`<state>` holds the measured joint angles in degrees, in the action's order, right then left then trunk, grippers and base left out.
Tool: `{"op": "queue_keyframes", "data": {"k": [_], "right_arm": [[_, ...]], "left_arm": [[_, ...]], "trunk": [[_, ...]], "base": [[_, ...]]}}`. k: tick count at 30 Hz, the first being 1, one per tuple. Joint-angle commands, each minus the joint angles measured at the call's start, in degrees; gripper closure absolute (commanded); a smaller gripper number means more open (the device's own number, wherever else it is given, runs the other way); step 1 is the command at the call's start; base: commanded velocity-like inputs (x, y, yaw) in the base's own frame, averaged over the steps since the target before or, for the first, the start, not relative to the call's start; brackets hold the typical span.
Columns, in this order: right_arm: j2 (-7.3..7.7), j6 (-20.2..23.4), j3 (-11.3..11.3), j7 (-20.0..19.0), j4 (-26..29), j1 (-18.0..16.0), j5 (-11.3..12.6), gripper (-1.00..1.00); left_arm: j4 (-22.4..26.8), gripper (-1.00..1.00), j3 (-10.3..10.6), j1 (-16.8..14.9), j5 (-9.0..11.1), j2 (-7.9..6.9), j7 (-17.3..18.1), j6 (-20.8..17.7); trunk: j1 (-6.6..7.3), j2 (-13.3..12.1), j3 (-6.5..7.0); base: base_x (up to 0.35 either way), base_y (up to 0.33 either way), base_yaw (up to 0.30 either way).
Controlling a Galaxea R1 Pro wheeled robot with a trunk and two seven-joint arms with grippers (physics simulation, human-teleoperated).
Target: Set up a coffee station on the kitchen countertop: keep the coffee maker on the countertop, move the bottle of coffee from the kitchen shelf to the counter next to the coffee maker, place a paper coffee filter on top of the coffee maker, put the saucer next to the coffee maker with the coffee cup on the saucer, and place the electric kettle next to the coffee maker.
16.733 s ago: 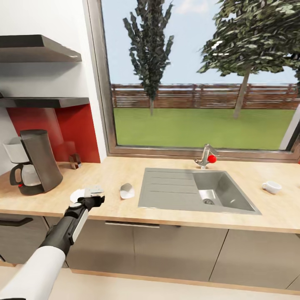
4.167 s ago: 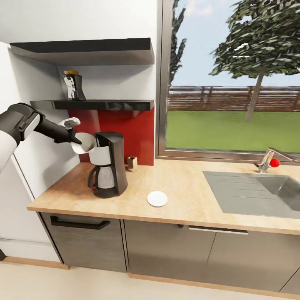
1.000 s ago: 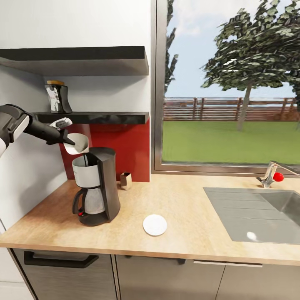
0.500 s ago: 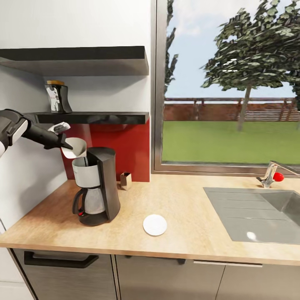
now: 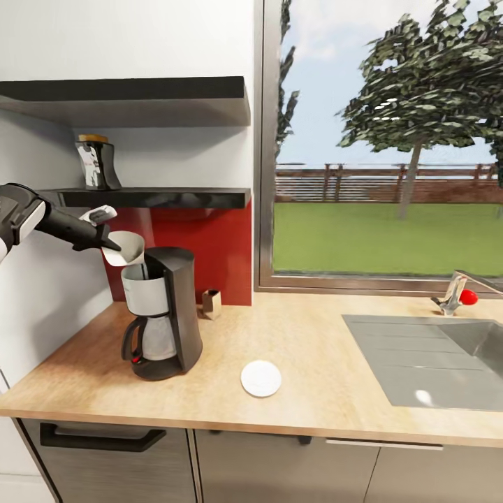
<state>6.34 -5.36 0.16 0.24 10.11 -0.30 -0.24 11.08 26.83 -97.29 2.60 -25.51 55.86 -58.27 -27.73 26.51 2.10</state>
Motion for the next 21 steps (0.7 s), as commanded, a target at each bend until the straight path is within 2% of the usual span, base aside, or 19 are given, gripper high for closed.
{"op": "queue_keyframes", "data": {"k": [1,7,21], "right_arm": [[0.03,-0.2,0.0,0.0,-0.1,0.0,0.0,-1.00],[0.02,-0.2,0.0,0.0,-1.4,0.0,0.0,-1.00],[0.00,-0.2,0.0,0.0,-2.4,0.0,0.0,-1.00]], "left_arm": [[0.1,1.00,0.4,0.0,-0.1,-0.06,0.2,-0.1],[0.1,1.00,0.4,0.5,-2.8,-0.06,0.2,-0.1],[0.0,1.00,0.4,0.8,-3.1,-0.08,0.2,0.0]], "trunk": [[-0.03,0.0,-0.02],[-0.03,0.0,-0.02],[-0.03,0.0,-0.02]], "base": [[0.155,0.138,0.000],[0.135,0.125,0.000],[0.010,0.021,0.000]]}}
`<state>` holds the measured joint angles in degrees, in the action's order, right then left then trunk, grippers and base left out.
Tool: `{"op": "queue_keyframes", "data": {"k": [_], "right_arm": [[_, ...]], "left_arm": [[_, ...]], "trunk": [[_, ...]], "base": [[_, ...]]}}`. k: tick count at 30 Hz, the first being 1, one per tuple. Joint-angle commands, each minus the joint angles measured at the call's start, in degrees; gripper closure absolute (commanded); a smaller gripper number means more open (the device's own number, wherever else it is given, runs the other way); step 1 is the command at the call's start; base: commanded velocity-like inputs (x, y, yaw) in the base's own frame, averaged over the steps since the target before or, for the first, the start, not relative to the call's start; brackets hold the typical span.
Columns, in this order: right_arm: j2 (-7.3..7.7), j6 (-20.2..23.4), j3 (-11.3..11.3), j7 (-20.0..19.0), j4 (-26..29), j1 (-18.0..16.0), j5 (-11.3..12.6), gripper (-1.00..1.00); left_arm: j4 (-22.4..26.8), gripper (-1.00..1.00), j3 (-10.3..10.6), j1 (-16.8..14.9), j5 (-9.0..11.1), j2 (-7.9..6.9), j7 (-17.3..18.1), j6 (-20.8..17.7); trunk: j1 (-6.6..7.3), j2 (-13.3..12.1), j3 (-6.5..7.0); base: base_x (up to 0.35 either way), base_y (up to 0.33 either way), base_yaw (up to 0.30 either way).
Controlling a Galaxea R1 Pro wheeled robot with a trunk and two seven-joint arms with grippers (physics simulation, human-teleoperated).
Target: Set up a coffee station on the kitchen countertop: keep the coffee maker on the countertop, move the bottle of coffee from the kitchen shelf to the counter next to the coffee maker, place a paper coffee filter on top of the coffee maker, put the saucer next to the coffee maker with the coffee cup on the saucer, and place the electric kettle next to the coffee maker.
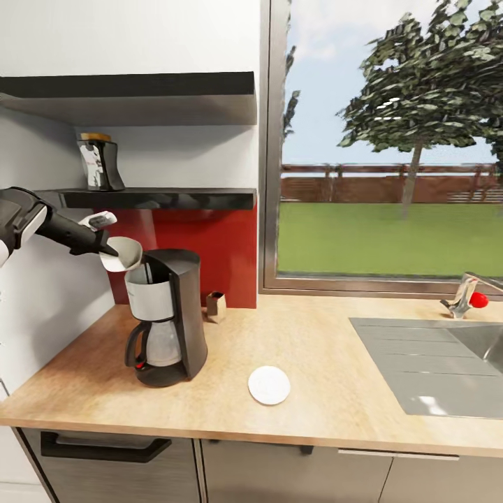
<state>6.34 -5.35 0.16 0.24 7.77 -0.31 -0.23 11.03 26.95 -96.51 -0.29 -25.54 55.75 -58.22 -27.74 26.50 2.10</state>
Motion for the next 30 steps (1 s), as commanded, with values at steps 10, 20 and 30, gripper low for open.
{"op": "queue_keyframes", "data": {"k": [10,20,30], "right_arm": [[0.03,-0.2,0.0,0.0,-0.1,0.0,0.0,-1.00],[0.05,-0.3,0.0,0.0,-0.1,0.0,0.0,-1.00],[0.08,-0.3,0.0,0.0,-0.1,0.0,0.1,-1.00]], "left_arm": [[0.1,1.00,0.2,0.0,-0.2,-0.04,0.4,0.0],[0.1,1.00,0.1,0.0,0.0,0.18,0.4,-0.2],[0.1,1.00,0.1,0.0,0.0,0.16,0.4,-0.2]], "trunk": [[-0.02,0.0,-0.02],[-0.02,0.0,-0.02],[-0.02,0.0,0.07]], "base": [[0.087,0.088,0.000],[0.005,0.005,0.000],[0.000,0.000,-0.101]]}}
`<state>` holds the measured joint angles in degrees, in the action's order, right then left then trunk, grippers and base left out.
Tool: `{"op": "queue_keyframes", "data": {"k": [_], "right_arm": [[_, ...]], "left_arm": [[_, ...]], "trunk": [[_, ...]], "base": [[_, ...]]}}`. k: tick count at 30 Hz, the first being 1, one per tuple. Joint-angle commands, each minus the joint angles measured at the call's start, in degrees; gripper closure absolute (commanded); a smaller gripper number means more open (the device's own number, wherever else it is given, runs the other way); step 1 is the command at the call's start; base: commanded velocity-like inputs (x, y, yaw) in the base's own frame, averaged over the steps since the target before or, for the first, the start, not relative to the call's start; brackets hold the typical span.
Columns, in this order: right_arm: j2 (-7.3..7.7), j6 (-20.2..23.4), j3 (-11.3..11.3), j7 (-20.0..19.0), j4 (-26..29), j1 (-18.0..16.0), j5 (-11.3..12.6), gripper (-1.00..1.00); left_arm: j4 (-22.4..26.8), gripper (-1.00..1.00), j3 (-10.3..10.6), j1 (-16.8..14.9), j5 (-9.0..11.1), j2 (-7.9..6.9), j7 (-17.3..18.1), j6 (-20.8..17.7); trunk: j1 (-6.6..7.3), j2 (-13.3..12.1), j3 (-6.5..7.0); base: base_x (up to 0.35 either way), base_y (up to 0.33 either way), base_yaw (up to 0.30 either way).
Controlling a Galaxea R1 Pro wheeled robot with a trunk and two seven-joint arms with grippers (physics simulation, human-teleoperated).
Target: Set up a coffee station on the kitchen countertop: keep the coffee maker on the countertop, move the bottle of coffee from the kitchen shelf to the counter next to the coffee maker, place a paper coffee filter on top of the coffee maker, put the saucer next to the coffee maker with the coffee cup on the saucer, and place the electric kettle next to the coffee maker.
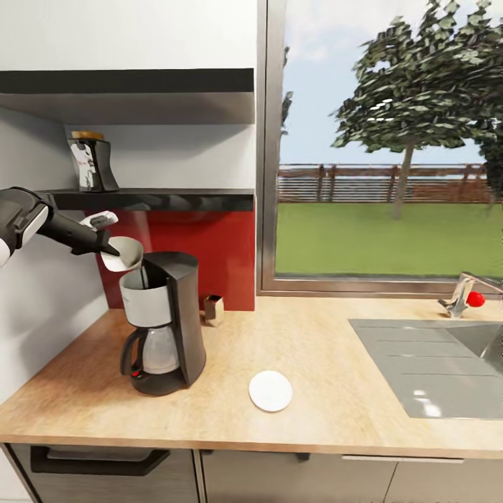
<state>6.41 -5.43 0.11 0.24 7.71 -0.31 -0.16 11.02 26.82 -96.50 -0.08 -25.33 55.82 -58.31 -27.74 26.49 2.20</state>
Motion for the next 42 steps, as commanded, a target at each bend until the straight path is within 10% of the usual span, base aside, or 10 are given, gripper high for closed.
{"op": "queue_keyframes", "data": {"k": [1,42], "right_arm": [[0.00,-0.2,0.0,0.0,-0.1,0.0,0.0,-1.00],[0.00,-0.2,0.0,0.0,-0.1,0.0,0.0,-1.00]], "left_arm": [[0.1,1.00,0.3,0.0,-0.2,-0.05,0.3,-0.1],[0.6,1.00,0.2,3.9,0.2,-0.03,0.4,0.0]], "trunk": [[-0.02,0.0,-0.02],[-0.02,0.0,-0.01]], "base": [[0.000,0.000,-0.055],[0.009,0.000,-0.003]]}}
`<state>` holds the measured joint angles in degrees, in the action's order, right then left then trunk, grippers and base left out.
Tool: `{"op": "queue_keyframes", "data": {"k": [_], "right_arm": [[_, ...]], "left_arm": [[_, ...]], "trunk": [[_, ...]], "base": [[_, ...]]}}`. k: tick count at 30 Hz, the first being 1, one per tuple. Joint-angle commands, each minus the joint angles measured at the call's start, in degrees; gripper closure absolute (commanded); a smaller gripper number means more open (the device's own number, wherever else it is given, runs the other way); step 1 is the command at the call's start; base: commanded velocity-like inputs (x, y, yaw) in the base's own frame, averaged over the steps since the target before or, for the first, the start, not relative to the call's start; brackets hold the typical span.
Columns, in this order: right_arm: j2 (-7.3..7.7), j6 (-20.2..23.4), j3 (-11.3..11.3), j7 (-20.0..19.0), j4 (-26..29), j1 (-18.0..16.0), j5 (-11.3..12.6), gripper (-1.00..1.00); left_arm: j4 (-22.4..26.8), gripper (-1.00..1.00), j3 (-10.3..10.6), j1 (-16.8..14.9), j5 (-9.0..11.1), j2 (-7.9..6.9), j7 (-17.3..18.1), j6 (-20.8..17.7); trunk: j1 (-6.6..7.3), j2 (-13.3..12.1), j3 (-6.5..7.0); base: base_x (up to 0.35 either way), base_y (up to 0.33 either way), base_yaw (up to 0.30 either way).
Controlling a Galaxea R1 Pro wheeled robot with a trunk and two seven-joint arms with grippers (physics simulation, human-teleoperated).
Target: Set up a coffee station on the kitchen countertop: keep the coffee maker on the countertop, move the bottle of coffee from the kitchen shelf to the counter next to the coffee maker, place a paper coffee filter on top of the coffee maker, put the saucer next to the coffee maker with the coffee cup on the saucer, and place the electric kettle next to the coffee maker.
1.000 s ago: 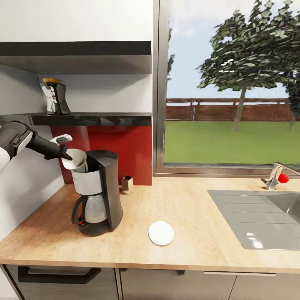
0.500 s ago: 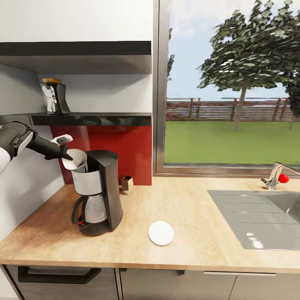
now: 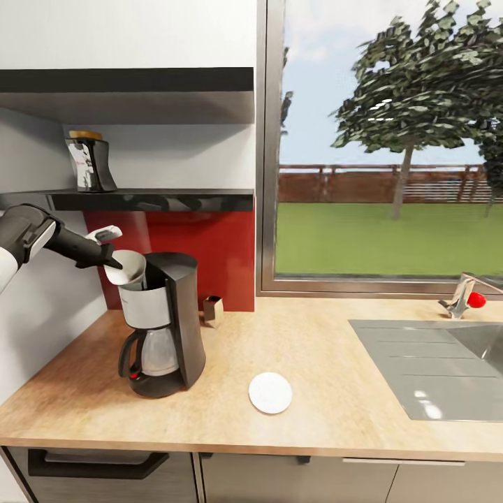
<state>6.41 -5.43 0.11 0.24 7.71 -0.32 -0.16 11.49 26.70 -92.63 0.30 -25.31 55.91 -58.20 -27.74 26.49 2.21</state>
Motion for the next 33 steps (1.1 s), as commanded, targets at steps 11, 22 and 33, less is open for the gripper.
{"op": "queue_keyframes", "data": {"k": [11,22,33], "right_arm": [[0.00,-0.2,0.1,0.0,-0.1,0.0,0.0,-1.00],[0.00,-0.2,0.1,0.0,-0.1,0.0,0.0,-1.00],[0.00,-0.2,0.1,0.0,-0.1,0.0,0.0,-1.00]], "left_arm": [[0.5,-1.00,0.0,0.0,-0.2,-0.08,0.4,-0.2],[0.5,-1.00,-0.1,0.0,-0.1,-0.11,0.4,-0.3],[0.5,-1.00,-0.3,-0.1,-0.3,-0.19,0.5,-0.3]], "trunk": [[-0.02,0.0,-0.02],[-0.02,0.0,-0.02],[-0.02,0.0,-0.02]], "base": [[0.001,0.000,0.000],[0.000,0.000,0.000],[0.000,0.000,0.000]]}}
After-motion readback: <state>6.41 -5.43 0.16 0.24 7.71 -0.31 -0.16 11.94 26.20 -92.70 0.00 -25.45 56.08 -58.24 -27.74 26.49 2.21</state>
